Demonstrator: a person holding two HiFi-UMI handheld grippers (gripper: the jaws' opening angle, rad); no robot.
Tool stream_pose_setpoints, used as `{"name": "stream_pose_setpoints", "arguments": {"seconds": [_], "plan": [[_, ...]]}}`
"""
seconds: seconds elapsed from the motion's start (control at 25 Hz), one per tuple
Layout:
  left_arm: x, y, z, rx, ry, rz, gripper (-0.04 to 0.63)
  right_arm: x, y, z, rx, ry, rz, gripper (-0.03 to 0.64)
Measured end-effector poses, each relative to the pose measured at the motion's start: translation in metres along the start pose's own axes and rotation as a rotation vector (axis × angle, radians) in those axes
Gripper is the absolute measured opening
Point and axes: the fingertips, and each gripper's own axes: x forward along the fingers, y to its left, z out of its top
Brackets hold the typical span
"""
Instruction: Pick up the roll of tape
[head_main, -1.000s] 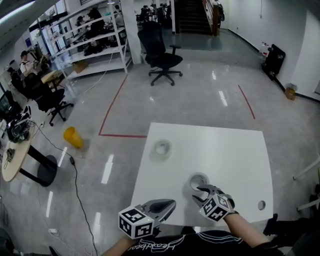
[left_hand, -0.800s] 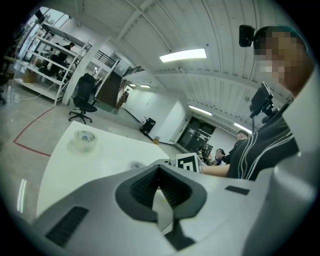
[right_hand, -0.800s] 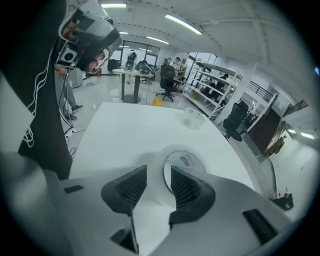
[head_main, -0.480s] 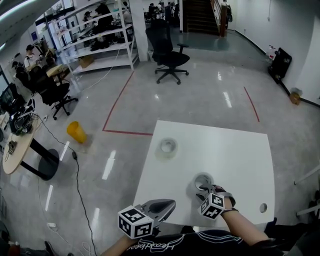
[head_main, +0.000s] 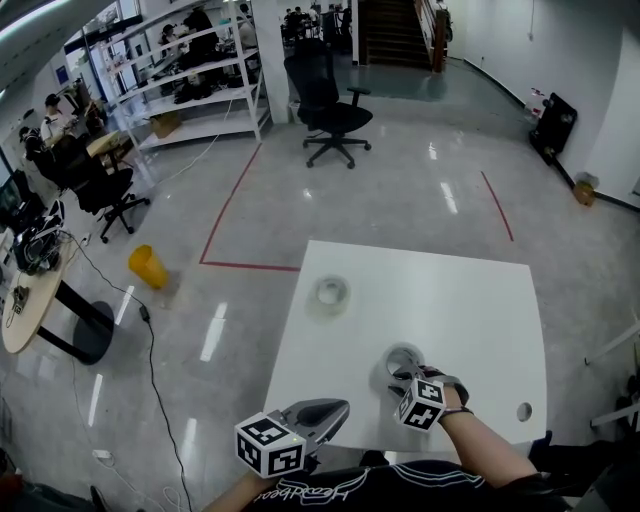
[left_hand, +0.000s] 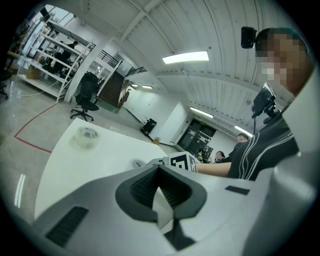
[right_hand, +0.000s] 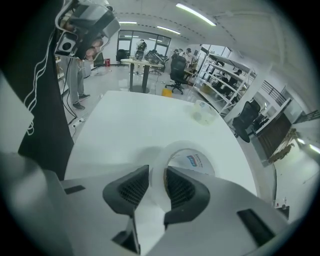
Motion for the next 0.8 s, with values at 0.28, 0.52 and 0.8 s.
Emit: {"name": "stream_pose_setpoints", "arguments": {"seconds": [0.28, 0.52, 0.8], "plan": [[0.001, -0.002, -0.001, -0.003, 0.006, -0.012, 0.003, -0.002, -0.002, 0.003, 0.041, -0.034, -0.032, 0.106], [-0.003, 0.0, -0.001, -0.001, 0.006, -0.009, 0.003, -0.007, -0.007, 0.001, 0.166, -0.094, -0.073, 0.1], [-0.005, -0.003, 0.005, 0.018, -0.001, -0.015, 0.003, -0.045, -0.018, 0.01, 0.54, -0.328, -0.033, 0.1]]}}
